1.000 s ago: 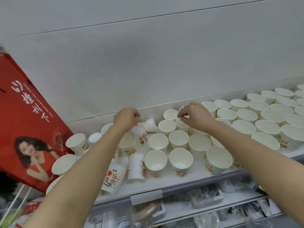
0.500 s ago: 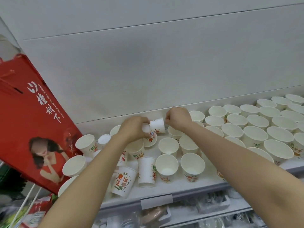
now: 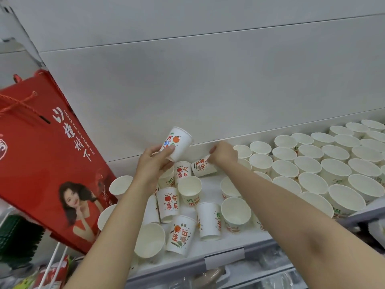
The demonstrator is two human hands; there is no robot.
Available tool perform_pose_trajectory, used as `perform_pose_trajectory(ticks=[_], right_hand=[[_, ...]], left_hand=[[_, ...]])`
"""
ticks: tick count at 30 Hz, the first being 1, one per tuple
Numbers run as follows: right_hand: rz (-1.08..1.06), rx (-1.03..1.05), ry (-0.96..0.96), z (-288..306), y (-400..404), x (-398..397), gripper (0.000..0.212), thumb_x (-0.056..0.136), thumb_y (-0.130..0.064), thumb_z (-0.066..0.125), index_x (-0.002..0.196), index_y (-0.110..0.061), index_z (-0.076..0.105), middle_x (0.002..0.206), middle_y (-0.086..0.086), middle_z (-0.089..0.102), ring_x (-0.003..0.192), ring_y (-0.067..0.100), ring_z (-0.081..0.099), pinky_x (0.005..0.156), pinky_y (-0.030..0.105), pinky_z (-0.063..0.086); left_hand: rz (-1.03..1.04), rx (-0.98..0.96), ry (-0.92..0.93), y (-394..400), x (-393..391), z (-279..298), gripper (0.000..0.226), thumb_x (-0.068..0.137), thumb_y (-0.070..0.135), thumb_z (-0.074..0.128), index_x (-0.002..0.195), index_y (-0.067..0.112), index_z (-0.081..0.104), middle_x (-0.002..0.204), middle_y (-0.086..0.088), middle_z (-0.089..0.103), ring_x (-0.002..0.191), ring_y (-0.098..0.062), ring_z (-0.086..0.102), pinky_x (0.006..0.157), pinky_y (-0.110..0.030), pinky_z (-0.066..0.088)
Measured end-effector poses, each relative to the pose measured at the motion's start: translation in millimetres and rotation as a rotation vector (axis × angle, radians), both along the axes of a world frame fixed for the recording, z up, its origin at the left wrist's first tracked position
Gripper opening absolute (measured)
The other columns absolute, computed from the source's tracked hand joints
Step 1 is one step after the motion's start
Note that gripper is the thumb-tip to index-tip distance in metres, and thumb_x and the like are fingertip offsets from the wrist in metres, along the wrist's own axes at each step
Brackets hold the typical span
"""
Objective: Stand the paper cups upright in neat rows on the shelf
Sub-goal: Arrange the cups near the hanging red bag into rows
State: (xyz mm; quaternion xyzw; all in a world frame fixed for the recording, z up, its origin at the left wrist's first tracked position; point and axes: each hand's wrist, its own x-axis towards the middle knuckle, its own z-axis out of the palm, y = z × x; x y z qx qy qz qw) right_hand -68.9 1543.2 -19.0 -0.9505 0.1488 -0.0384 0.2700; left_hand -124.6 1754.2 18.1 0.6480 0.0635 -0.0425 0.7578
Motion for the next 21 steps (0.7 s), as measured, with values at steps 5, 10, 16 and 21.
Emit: perform_pose_trajectory(ticks=[5, 10, 16, 21], right_hand=[[0.19, -0.252, -0.225, 3.3, -13.2, -7.5, 0.032, 0.071, 0.0, 0.058, 0.089, -0.025, 0.068, 0.09, -0.007, 0.071, 0.09, 0.019, 0.063, 0.091, 0.03, 0.037], [0.334, -0.307, -0.227, -8.9, -25.4, -19.3, 0.031, 0.078, -0.002, 0.057, 0.1, -0.021, 0.067, 0.096, -0.002, 0.071, 0.093, 0.024, 0.062, 0.068, 0.028, 0.04], [0.435, -0.261, -0.174, -5.5, -45.3, -21.1, 0.025, 0.082, -0.011, 0.064, 0.105, -0.018, 0.069, 0.1, -0.001, 0.071, 0.096, 0.021, 0.062, 0.075, 0.031, 0.048], [0.445, 0.023, -0.415, 8.9, -59.1, -24.9, 0.038, 0.079, -0.014, 0.07, 0.117, -0.02, 0.065, 0.109, -0.007, 0.067, 0.096, 0.01, 0.061, 0.086, 0.026, 0.048]], left_hand=[[-0.134, -0.102, 0.075, -2.7, -0.6, 2.5, 0.026, 0.085, 0.006, 0.069, 0.11, 0.005, 0.061, 0.107, -0.013, 0.071, 0.097, -0.024, 0.068, 0.089, -0.035, 0.055], [-0.166, 0.028, 0.059, -14.3, 8.0, -11.0, 0.052, 0.075, 0.006, 0.079, 0.122, 0.006, 0.057, 0.113, -0.008, 0.07, 0.104, -0.022, 0.067, 0.085, -0.032, 0.053], [-0.164, 0.311, -0.095, -40.7, 16.0, -19.3, 0.085, 0.071, 0.013, 0.085, 0.138, 0.035, 0.038, 0.114, -0.001, 0.066, 0.1, -0.017, 0.066, 0.083, -0.036, 0.054], [-0.212, 0.765, -0.299, -60.6, 21.2, -21.5, 0.083, 0.067, 0.026, 0.083, 0.13, 0.05, 0.033, 0.108, 0.006, 0.064, 0.094, -0.015, 0.065, 0.081, -0.043, 0.056]])
